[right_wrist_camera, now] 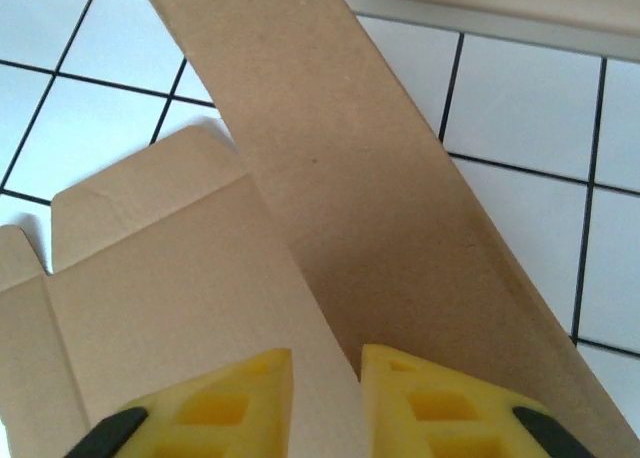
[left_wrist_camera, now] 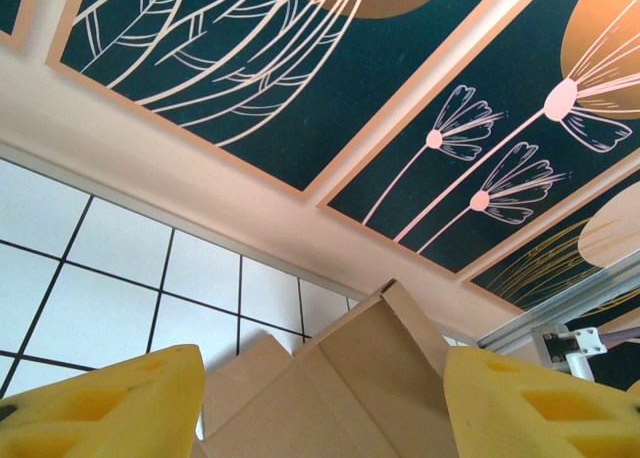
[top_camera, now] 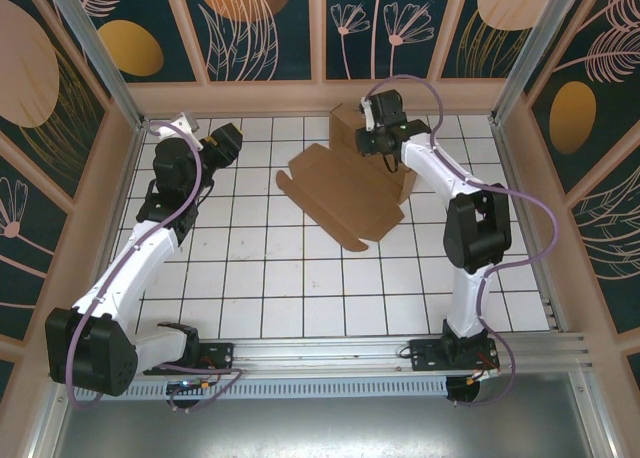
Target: Fold the paper box
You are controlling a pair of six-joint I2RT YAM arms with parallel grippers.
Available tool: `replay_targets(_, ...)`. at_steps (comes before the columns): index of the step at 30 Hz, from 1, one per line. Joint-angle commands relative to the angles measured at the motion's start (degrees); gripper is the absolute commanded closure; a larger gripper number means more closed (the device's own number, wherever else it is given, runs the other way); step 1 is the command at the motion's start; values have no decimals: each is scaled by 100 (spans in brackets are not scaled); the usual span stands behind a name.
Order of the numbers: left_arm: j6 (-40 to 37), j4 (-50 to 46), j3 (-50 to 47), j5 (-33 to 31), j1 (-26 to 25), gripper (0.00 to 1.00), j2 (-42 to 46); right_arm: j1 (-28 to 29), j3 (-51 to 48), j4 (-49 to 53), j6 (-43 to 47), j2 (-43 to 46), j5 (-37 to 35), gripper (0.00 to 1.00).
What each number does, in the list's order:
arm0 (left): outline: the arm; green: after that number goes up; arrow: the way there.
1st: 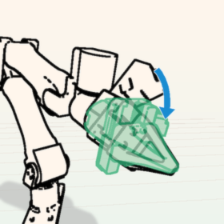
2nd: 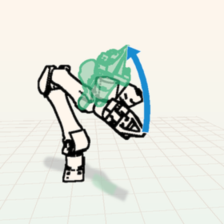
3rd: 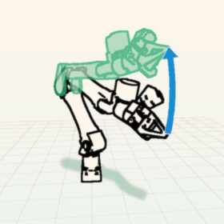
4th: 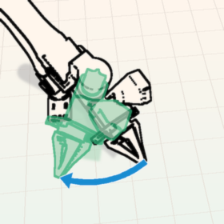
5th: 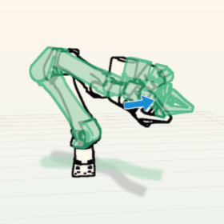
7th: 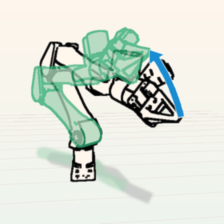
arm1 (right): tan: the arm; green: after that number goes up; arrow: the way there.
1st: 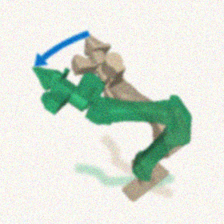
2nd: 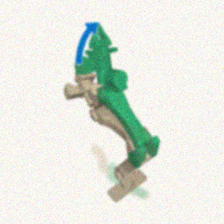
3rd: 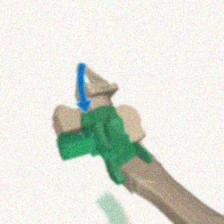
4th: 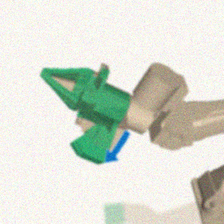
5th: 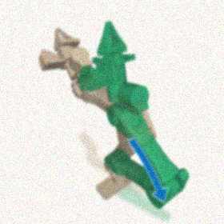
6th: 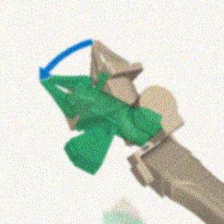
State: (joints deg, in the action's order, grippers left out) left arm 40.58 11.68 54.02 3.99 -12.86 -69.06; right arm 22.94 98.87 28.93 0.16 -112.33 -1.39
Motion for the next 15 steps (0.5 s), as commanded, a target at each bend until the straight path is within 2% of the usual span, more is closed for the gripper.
replay_targets(1,-76,113,90,71,-37,35,-47,234,368,1161,-1,-51,-767,59)
replay_targets(4,-61,171,50,101,-58,35,-105,478,536,1221,331,-42,-2087,34)
replay_targets(7,-35,210,21,115,-48,34,-160,601,503,1170,516,-113,-2763,24)
replay_targets(10,-32,238,-4,122,-52,34,-173,718,353,1028,710,-231,-3274,19)
replay_targets(15,-8,316,-79,153,-55,34,-187,741,290,653,1132,-550,-4273,18)
